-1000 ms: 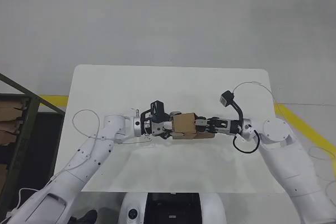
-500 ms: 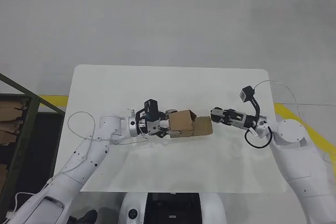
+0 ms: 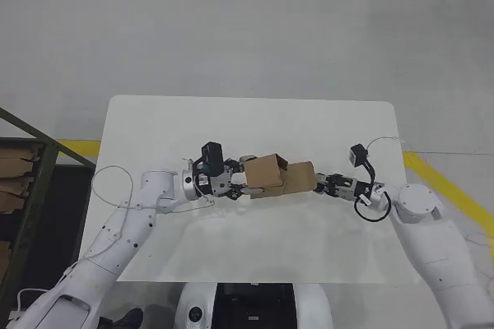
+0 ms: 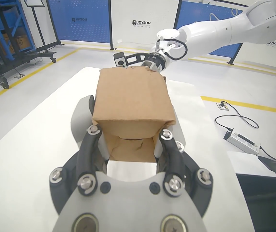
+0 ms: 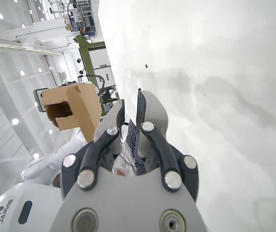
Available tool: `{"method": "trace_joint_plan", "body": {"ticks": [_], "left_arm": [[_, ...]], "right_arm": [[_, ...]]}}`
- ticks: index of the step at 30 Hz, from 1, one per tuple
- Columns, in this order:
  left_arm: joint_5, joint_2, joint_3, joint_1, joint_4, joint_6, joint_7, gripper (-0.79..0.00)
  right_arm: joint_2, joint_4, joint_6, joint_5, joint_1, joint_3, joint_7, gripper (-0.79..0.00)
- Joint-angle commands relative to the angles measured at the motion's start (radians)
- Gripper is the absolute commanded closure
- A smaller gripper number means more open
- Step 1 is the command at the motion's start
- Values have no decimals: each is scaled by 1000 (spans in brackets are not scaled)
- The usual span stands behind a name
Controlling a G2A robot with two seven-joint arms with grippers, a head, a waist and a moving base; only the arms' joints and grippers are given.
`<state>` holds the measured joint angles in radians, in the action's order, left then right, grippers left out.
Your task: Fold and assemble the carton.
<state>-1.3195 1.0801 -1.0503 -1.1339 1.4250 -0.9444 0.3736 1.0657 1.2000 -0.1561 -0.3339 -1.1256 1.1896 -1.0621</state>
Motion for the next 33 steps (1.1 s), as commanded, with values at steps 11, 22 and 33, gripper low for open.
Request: {"method": "trace_joint_plan", "body": {"ticks": [11, 22, 33], "left_arm": [[-4, 10, 42, 14, -21, -5, -38, -336], [-38, 20, 80, 42, -43, 4, -69, -345], [-61, 24, 95, 59, -56, 10, -92, -345]], "right_arm": [[15, -5, -85, -88, 38, -38, -89, -95], [2, 101, -78, -61, -5, -13, -102, -114], [-10, 153, -62, -40, -29, 13, -109, -126]]}}
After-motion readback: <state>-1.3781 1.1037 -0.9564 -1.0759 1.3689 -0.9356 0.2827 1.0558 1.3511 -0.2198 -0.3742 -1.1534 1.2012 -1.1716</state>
